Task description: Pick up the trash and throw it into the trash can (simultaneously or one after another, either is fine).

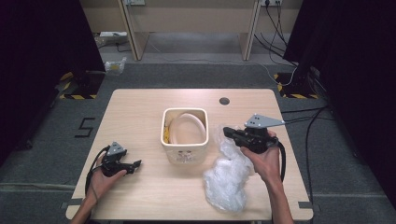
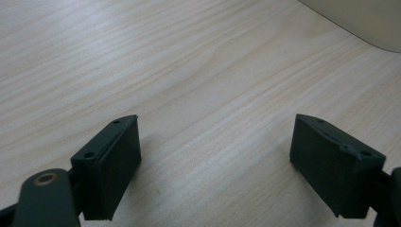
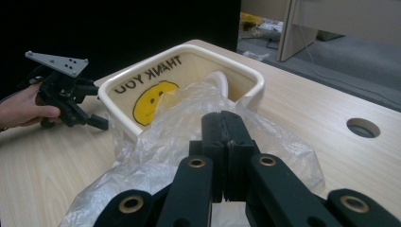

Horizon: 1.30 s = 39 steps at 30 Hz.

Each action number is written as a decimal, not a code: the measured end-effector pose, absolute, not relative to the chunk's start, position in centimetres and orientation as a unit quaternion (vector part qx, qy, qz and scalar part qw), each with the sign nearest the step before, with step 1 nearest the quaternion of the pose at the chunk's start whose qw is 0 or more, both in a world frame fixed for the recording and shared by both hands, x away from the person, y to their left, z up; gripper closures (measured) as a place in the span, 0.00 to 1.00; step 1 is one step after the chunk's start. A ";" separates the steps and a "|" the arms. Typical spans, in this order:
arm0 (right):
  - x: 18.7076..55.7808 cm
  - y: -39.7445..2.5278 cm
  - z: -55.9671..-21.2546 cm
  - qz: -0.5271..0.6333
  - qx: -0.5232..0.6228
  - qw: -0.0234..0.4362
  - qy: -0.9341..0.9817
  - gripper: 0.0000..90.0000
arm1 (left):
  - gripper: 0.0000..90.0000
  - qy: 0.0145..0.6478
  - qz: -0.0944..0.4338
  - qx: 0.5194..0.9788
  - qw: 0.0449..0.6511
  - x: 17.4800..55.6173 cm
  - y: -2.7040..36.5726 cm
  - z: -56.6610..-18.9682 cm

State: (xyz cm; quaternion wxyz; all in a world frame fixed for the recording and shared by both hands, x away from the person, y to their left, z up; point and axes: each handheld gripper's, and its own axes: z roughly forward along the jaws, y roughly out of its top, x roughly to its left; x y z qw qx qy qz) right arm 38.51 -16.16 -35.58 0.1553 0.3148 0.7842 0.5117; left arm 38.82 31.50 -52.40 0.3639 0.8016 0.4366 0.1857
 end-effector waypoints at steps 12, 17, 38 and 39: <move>40.8 -13.0 -34.8 0.519 0.295 0.134 0.791 1.00 | 0.18 0.436 0.185 0.802 0.363 38.8 31.5 -52.4; 42.0 -11.3 -34.7 0.518 0.288 0.123 0.796 1.00 | 0.18 0.436 0.185 0.802 0.363 38.8 31.5 -52.4; 46.2 -5.2 -35.7 0.500 0.267 0.081 0.820 1.00 | 0.18 0.436 0.185 0.802 0.363 38.8 31.5 -52.4; 46.3 -5.1 -35.7 0.500 0.268 0.079 0.820 1.00 | 0.18 0.437 0.185 0.802 0.363 38.8 31.5 -52.4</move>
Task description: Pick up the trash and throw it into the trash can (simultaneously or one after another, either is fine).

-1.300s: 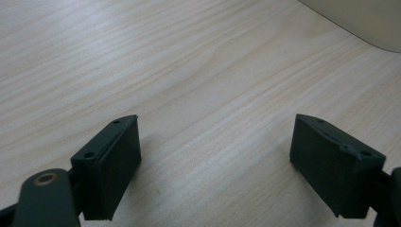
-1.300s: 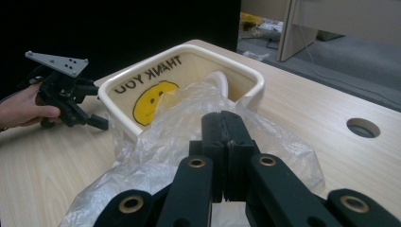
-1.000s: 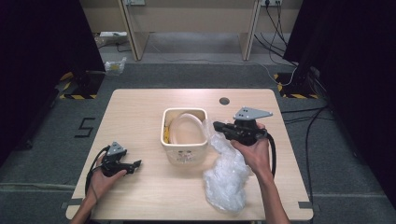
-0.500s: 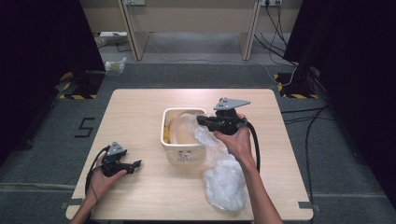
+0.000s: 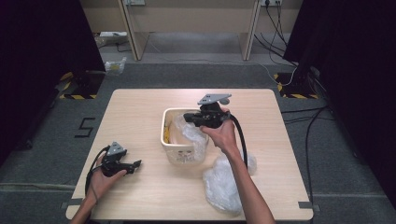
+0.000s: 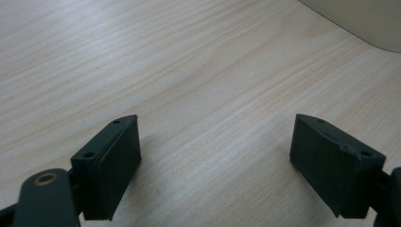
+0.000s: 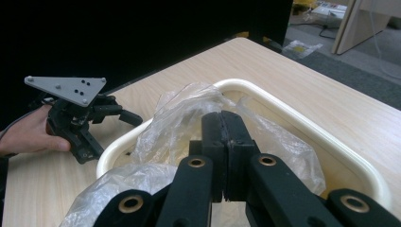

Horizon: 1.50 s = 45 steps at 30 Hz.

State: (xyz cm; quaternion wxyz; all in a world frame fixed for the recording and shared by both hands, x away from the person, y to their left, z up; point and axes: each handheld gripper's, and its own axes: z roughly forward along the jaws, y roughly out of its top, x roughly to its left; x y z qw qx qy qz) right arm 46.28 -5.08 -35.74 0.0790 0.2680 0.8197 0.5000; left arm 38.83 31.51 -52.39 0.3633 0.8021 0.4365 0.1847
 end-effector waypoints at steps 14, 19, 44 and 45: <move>47.8 -3.7 -36.7 0.485 0.269 0.064 0.830 0.94 | 0.18 0.436 0.185 0.802 0.363 38.8 31.5 -52.4; 48.0 -3.5 -36.8 0.480 0.271 0.068 0.831 0.85 | 0.18 0.436 0.185 0.802 0.363 38.8 31.5 -52.4; 46.4 -8.0 -35.4 0.492 0.299 0.095 0.812 0.64 | 0.18 0.437 0.185 0.802 0.363 38.8 31.5 -52.4; 46.2 -8.2 -35.4 0.493 0.300 0.095 0.811 0.64 | 0.18 0.437 0.185 0.802 0.364 38.8 31.5 -52.4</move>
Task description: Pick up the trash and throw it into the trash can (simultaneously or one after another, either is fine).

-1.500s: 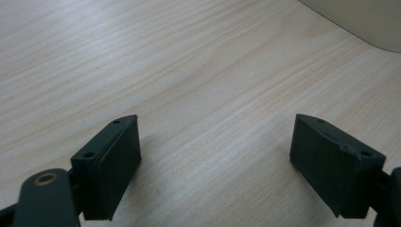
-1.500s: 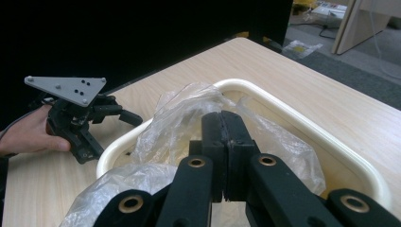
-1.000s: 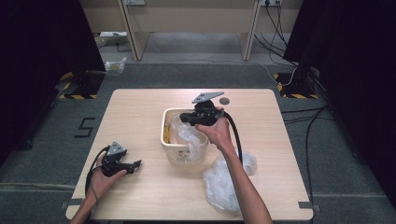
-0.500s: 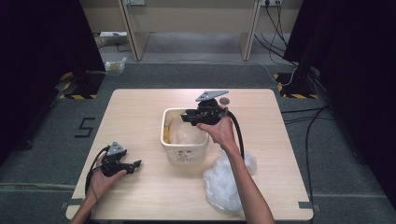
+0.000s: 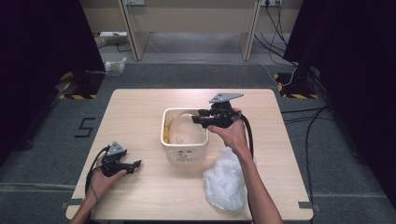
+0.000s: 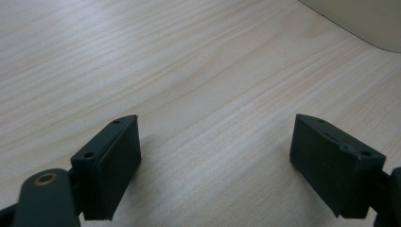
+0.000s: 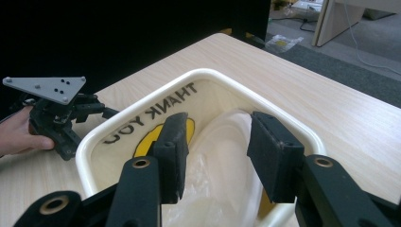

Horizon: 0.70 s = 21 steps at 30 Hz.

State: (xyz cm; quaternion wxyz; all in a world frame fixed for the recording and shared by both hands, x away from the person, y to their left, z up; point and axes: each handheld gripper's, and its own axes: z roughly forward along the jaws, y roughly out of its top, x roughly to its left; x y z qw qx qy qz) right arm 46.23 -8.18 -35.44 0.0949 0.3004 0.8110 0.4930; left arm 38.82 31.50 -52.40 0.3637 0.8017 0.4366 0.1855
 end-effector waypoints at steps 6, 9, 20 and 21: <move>45.5 -9.6 -35.4 0.496 0.310 0.103 0.805 0.59 | 0.18 0.436 0.185 0.802 0.363 38.8 31.5 -52.4; 45.0 -10.8 -35.4 0.502 0.314 0.106 0.799 0.59 | 0.18 0.437 0.186 0.801 0.364 38.8 31.5 -52.4; 43.0 -14.3 -35.6 0.505 0.332 0.124 0.787 0.57 | 0.18 0.437 0.186 0.802 0.364 38.8 31.5 -52.4; 42.8 -14.7 -35.7 0.504 0.333 0.126 0.787 0.57 | 0.18 0.437 0.186 0.802 0.364 38.8 31.5 -52.4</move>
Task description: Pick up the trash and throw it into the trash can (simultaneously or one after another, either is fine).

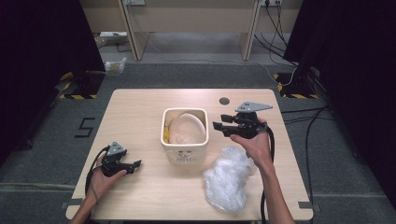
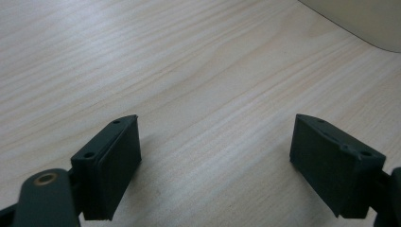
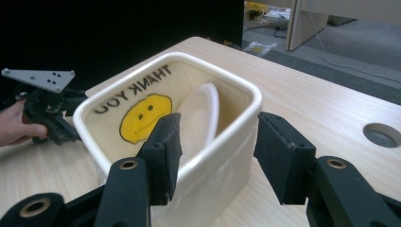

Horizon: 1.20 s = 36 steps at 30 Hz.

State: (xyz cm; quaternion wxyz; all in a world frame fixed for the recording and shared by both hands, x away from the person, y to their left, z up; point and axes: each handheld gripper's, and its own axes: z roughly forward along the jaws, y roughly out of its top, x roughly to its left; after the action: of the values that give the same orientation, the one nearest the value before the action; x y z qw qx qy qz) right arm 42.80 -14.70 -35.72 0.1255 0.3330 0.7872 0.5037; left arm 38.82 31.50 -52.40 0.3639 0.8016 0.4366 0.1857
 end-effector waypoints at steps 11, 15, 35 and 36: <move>41.2 -17.1 -37.1 0.502 0.350 0.131 0.780 0.55 | 0.18 0.436 0.185 0.802 0.363 38.8 31.5 -52.4; 40.5 -17.5 -37.2 0.501 0.354 0.136 0.778 0.53 | 0.18 0.436 0.185 0.802 0.364 38.8 31.5 -52.4; 36.7 -19.0 -39.1 0.480 0.373 0.157 0.778 0.40 | 0.18 0.436 0.185 0.802 0.364 38.8 31.5 -52.4; 36.5 -19.0 -39.2 0.481 0.374 0.155 0.778 0.40 | 0.18 0.435 0.186 0.803 0.363 38.8 31.5 -52.4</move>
State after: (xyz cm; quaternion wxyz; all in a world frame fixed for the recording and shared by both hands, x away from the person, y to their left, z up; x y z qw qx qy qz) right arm 36.55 -19.05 -39.19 0.1553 0.3741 0.7776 0.4809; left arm 38.83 31.52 -52.39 0.3626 0.8029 0.4352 0.1856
